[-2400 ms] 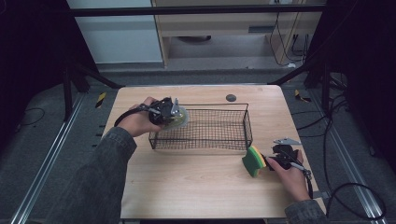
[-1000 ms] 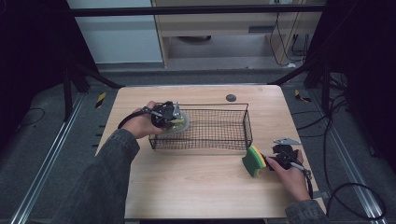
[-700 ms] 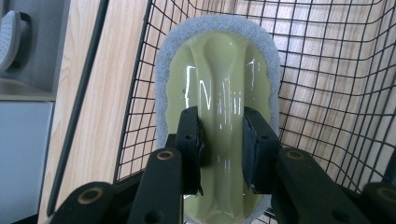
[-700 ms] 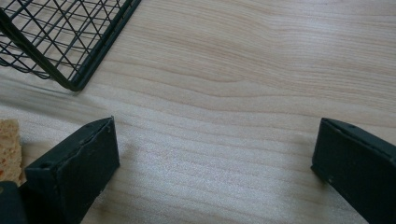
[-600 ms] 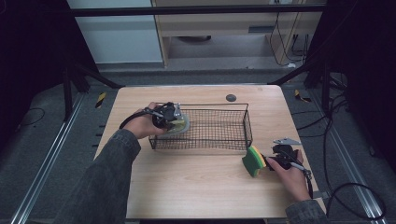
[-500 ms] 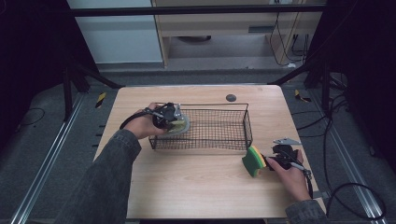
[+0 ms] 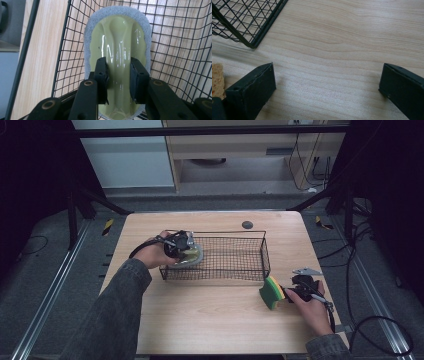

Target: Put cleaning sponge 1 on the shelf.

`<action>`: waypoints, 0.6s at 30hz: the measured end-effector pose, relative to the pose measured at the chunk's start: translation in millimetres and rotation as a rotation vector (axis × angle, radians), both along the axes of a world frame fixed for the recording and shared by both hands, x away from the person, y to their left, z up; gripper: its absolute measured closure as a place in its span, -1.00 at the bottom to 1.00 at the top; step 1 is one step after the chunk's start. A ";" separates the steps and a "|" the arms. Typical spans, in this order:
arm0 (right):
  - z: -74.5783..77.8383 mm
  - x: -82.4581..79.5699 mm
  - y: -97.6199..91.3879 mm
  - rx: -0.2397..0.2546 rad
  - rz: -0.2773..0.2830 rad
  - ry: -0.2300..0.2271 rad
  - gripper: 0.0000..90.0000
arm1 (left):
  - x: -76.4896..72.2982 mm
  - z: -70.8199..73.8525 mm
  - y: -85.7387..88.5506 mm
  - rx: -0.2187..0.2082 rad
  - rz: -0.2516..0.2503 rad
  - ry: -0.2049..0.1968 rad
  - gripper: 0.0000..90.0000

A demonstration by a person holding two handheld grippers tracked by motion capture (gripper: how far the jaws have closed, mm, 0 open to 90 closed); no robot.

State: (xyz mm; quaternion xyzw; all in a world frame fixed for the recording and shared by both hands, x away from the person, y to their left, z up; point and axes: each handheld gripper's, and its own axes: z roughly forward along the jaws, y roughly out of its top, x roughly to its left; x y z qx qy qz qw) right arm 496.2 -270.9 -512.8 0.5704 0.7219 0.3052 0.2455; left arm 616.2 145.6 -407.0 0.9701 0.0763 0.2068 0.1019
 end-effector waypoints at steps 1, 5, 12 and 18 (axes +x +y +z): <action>0.0 0.0 0.0 0.000 0.000 0.000 -0.98 | 0.7 -0.1 0.0 0.004 -0.006 -0.003 0.57; 0.0 0.0 0.3 0.004 -0.003 0.000 -0.98 | 1.0 -1.3 0.3 0.006 -0.003 0.004 0.57; 0.0 0.0 0.3 0.002 -0.001 -0.001 -0.98 | -0.1 -2.6 0.3 0.010 -0.006 0.016 0.57; 0.0 0.0 0.3 0.003 -0.001 -0.001 -0.98 | -1.0 -2.2 2.2 0.007 -0.002 0.031 0.57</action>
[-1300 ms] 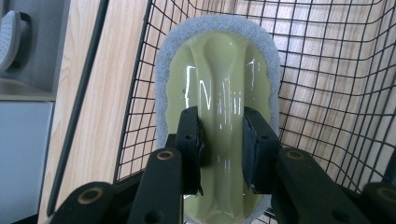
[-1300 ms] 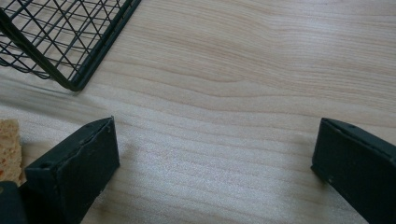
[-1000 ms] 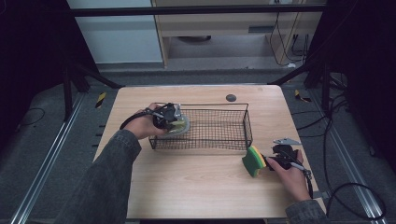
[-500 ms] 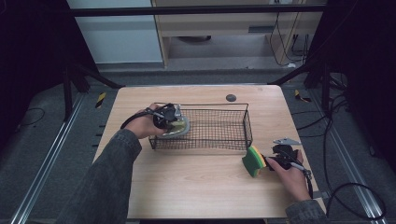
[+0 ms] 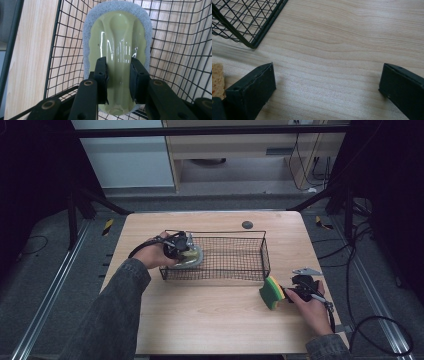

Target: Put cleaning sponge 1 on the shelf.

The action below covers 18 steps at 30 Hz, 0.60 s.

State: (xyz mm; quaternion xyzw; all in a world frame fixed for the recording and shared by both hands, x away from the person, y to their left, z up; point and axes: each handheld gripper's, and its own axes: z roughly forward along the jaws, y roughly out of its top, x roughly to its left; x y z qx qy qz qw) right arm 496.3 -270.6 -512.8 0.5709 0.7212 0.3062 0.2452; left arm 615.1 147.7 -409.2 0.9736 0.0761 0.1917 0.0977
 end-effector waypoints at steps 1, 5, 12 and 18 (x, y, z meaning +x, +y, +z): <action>0.0 0.0 -0.1 0.000 0.001 0.000 -0.98 | -0.1 -0.2 0.3 -0.003 0.001 0.002 0.57; 0.0 0.0 -0.1 0.000 0.001 0.000 -0.98 | -0.7 -0.8 0.5 -0.003 0.000 0.008 0.57; 0.0 -0.1 0.0 0.000 0.002 -0.001 -0.98 | 1.8 -5.7 1.8 -0.006 0.007 0.010 0.56; 0.0 -0.1 0.0 0.000 0.002 0.000 -0.98 | 2.1 -9.5 1.3 -0.006 0.019 0.017 0.53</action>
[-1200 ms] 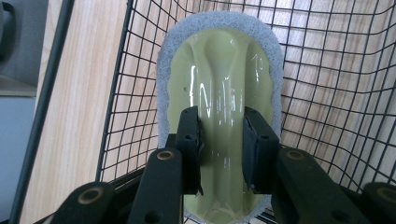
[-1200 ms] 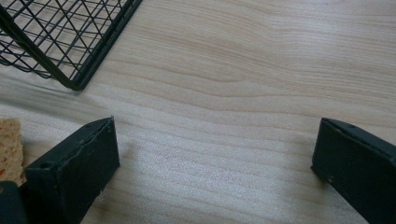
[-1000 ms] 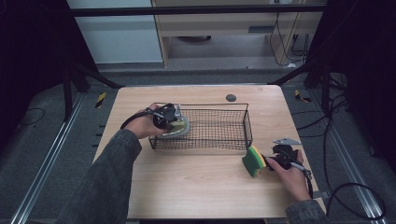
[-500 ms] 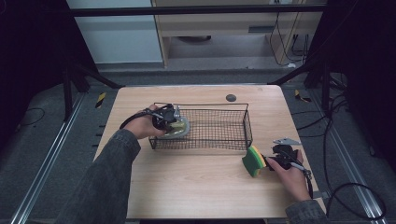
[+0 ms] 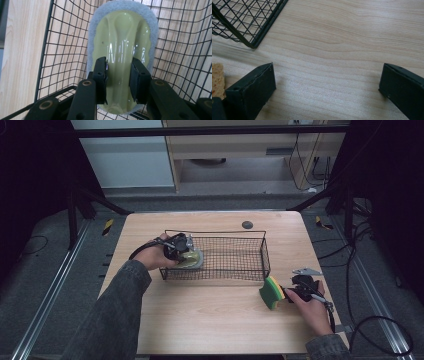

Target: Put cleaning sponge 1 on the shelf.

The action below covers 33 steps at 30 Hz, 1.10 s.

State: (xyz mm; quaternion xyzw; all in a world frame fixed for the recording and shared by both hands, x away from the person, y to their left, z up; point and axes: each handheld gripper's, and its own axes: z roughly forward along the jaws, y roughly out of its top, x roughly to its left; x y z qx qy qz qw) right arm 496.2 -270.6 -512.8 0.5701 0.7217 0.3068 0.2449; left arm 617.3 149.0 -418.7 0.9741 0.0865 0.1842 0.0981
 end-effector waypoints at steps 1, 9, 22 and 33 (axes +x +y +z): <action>0.0 -0.1 0.1 0.001 -0.001 0.001 -0.98 | 0.1 -0.2 0.1 0.000 0.000 -0.002 0.51; 0.0 0.0 0.0 0.000 -0.001 0.000 -0.98 | 1.2 -1.4 2.5 -0.008 0.015 -0.010 0.47; 0.0 0.1 0.0 0.001 0.001 -0.003 -0.98 | -11.3 16.2 7.2 -0.075 -0.006 -0.032 0.34; -0.1 0.1 0.1 0.002 -0.001 -0.002 -0.98 | -20.4 25.6 7.7 -0.087 0.033 -0.061 -0.20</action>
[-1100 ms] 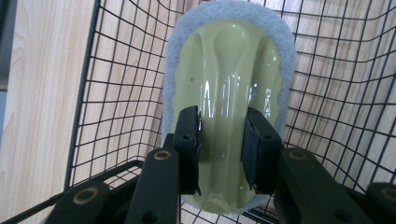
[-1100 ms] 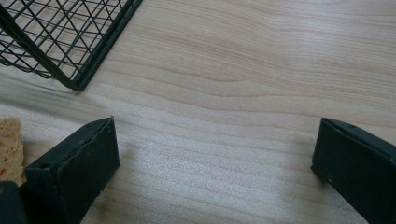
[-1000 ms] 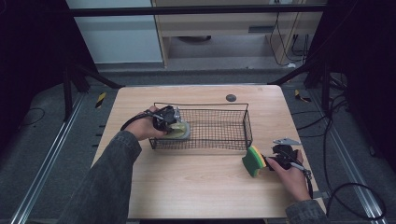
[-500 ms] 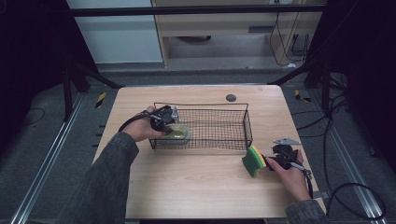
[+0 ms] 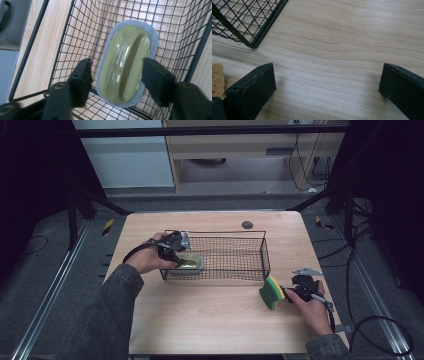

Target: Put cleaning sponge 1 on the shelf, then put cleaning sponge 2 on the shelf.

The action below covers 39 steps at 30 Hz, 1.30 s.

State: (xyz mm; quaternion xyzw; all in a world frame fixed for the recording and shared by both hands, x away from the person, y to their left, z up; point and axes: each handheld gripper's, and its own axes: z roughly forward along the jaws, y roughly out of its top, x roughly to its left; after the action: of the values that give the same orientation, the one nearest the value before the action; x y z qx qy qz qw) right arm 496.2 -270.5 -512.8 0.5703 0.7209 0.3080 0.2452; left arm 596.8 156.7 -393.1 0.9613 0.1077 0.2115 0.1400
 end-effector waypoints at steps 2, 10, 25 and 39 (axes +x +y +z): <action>0.0 0.1 -0.1 -0.001 0.002 -0.001 -0.98 | -0.5 0.7 -0.2 -0.012 0.024 -0.005 -0.38; 0.0 0.0 0.0 0.000 0.000 0.000 -0.98 | -9.0 9.7 3.5 -0.106 0.113 -0.002 -0.83; 0.0 0.0 -0.1 -0.001 0.000 -0.001 -0.98 | -39.4 28.9 35.6 -0.329 0.352 -0.048 -0.85; 16.6 -6.1 -10.3 -0.007 -0.007 0.038 -0.77 | -99.5 -18.0 87.5 -0.470 0.430 -0.031 -0.87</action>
State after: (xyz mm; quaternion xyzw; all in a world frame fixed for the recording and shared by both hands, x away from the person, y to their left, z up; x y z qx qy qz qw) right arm 490.1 -280.8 -496.2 0.5778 0.7245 0.2936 0.2345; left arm 497.4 244.3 -411.1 0.8546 0.3522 0.2201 0.3118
